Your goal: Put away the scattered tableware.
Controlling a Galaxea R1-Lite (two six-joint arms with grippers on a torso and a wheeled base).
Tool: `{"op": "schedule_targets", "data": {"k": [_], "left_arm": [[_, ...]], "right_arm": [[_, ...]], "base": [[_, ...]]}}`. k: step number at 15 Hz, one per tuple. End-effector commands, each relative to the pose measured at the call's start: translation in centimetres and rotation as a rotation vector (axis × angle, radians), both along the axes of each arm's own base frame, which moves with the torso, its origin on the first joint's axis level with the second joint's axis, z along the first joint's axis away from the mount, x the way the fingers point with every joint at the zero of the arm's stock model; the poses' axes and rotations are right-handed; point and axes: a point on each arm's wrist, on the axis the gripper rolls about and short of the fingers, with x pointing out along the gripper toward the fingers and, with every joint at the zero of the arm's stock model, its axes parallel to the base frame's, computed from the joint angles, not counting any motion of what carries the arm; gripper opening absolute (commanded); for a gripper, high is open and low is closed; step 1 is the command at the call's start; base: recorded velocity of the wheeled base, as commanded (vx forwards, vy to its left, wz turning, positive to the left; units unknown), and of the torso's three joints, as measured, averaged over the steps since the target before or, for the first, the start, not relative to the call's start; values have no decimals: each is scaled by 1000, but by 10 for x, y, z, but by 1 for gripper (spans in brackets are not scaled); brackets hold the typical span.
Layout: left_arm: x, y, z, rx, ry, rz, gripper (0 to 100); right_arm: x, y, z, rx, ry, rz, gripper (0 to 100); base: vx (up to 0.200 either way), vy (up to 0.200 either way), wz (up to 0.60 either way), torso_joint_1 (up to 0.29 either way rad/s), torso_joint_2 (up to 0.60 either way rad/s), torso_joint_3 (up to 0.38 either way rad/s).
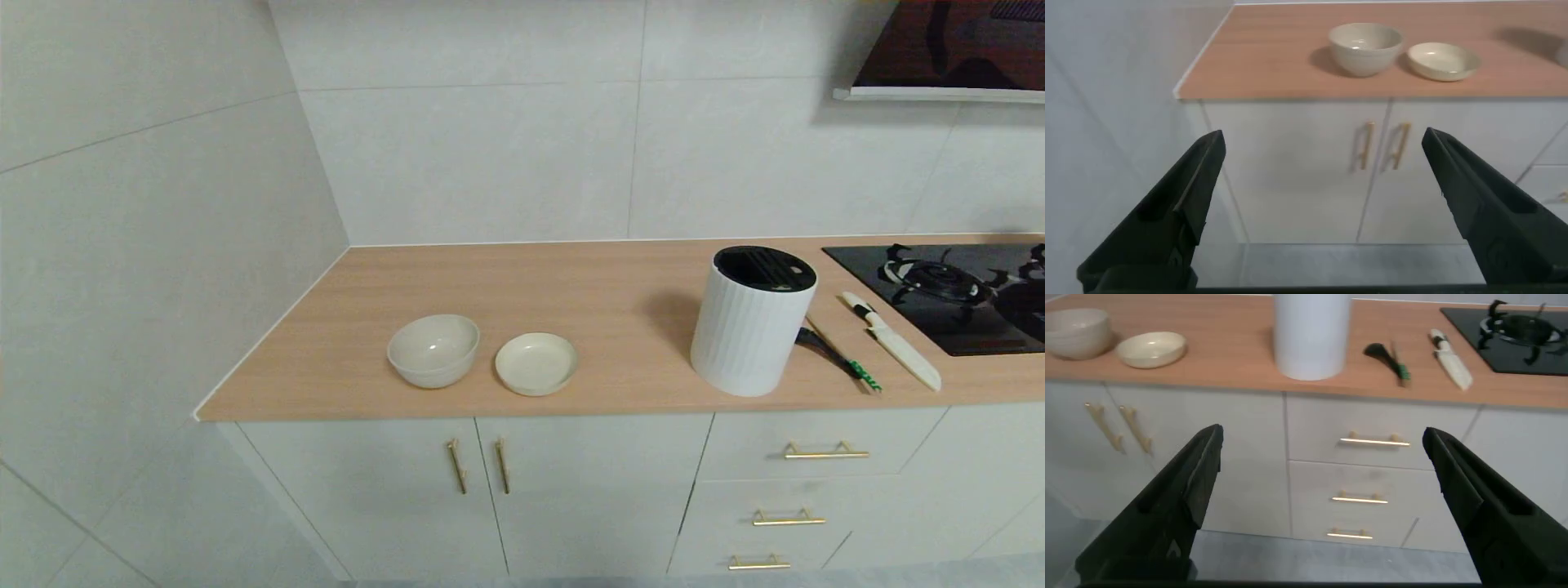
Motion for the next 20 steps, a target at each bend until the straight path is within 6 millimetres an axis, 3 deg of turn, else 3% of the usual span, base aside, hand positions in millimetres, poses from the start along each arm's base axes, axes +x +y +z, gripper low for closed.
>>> {"op": "schedule_targets", "data": {"k": [1, 10, 20], "left_arm": [[0, 0, 0, 0, 0, 0, 100], [0, 0, 0, 0, 0, 0, 100], [0, 0, 0, 0, -2, 0, 100]], "right_arm": [[0, 0, 0, 0, 1, 0, 100], [0, 0, 0, 0, 1, 0, 100], [0, 0, 0, 0, 1, 0, 100]], "base": [[0, 200, 0, 2, -2, 2], [0, 200, 0, 5, 1, 1], [0, 0, 0, 0, 0, 0]]}}
